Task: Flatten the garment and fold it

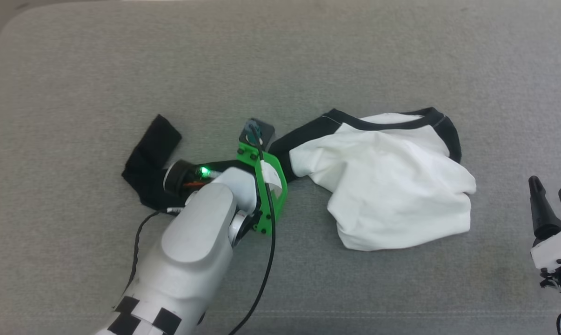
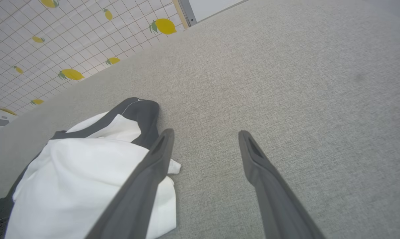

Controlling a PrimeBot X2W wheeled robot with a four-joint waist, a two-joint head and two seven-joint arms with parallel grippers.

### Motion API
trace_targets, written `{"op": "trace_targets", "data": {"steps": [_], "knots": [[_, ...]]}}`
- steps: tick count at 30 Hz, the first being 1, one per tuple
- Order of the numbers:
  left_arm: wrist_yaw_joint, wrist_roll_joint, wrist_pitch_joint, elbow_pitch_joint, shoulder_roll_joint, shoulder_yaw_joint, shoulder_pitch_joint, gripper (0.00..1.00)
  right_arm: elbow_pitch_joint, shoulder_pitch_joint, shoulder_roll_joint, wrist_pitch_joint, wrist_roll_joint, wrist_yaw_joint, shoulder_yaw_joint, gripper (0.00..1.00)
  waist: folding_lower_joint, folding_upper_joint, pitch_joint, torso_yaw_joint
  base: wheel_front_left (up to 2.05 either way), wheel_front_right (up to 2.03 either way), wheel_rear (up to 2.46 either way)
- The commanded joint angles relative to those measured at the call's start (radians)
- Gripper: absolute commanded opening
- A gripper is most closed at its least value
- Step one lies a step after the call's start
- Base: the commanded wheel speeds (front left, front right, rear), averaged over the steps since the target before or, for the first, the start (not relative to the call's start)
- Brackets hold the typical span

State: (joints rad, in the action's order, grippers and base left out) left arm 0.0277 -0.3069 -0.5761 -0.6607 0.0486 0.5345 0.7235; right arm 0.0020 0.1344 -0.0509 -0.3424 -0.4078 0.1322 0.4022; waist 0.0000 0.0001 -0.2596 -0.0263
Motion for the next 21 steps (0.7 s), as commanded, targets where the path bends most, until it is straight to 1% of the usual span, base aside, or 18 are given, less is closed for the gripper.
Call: {"op": "trace_targets", "data": {"steps": [1,2,3,4,7,8,9,12,14,16,18,20,21], "knots": [[-0.007,-0.010,-0.039,-0.026,0.002,0.008,0.011,0.96,0.009,0.015,0.001,0.011,-0.008,-0.002,-0.002,1.00,0.0000,-0.0001,-0.030,-0.032,0.00,0.00,0.00],[-0.006,-0.024,-0.054,-0.033,0.002,0.010,0.012,0.41,0.015,0.017,0.001,0.016,-0.009,-0.002,-0.001,1.00,0.0000,-0.0001,-0.034,-0.035,0.00,0.00,0.00],[-0.008,-0.037,-0.056,-0.035,0.002,0.009,0.011,0.00,0.020,0.019,0.001,0.021,-0.009,-0.002,0.001,1.00,0.0000,-0.0001,-0.036,-0.036,0.00,0.00,0.00],[-0.010,-0.051,-0.056,-0.036,0.002,0.007,0.008,0.00,0.027,0.019,0.001,0.026,-0.009,-0.002,0.003,1.00,0.0000,-0.0001,-0.036,-0.036,0.00,0.00,0.00],[-0.032,-0.093,0.004,-0.016,0.002,-0.033,0.008,0.00,0.041,0.016,0.001,0.037,-0.005,-0.002,0.011,1.00,0.0000,-0.0001,-0.030,-0.024,0.00,0.00,0.00],[-0.075,-0.137,0.097,0.022,0.013,-0.116,0.017,0.00,0.051,0.011,0.001,0.041,0.003,-0.002,0.018,1.00,0.0000,-0.0001,-0.009,0.000,0.00,0.00,0.00],[-0.090,-0.152,0.127,0.038,0.021,-0.147,0.020,0.00,0.052,0.011,0.001,0.041,0.005,-0.002,0.018,1.00,0.0000,-0.0001,-0.003,0.007,0.00,0.00,0.00],[-0.144,-0.189,0.196,0.089,0.071,-0.246,0.014,0.00,0.055,0.010,0.001,0.037,0.016,-0.002,0.011,1.00,0.0000,-0.0001,0.020,0.029,0.00,0.00,0.00],[-0.184,-0.211,0.225,0.115,0.111,-0.310,-0.009,0.00,0.055,0.013,0.001,0.036,0.017,-0.002,0.001,1.00,0.0000,-0.0001,0.030,0.040,0.00,0.00,0.00],[-0.216,-0.231,0.230,0.130,0.143,-0.357,-0.051,0.00,0.055,0.015,0.001,0.034,0.019,-0.002,-0.006,1.00,0.0000,-0.0001,0.037,0.048,0.00,0.00,0.00],[-0.235,-0.256,0.216,0.134,0.158,-0.388,-0.105,0.00,0.055,0.015,0.001,0.033,0.020,-0.002,-0.011,1.00,0.0000,-0.0001,0.041,0.056,0.00,0.00,0.00],[-0.238,-0.276,0.191,0.132,0.159,-0.396,-0.157,0.00,0.055,0.013,0.001,0.031,0.022,-0.002,-0.013,1.00,0.0000,-0.0001,0.041,0.067,0.00,0.00,0.00],[-0.236,-0.288,0.190,0.137,0.153,-0.402,-0.174,0.21,0.056,0.012,0.001,0.030,0.024,-0.002,-0.014,1.00,0.0000,-0.0001,0.043,0.072,0.00,0.00,0.00]]}}
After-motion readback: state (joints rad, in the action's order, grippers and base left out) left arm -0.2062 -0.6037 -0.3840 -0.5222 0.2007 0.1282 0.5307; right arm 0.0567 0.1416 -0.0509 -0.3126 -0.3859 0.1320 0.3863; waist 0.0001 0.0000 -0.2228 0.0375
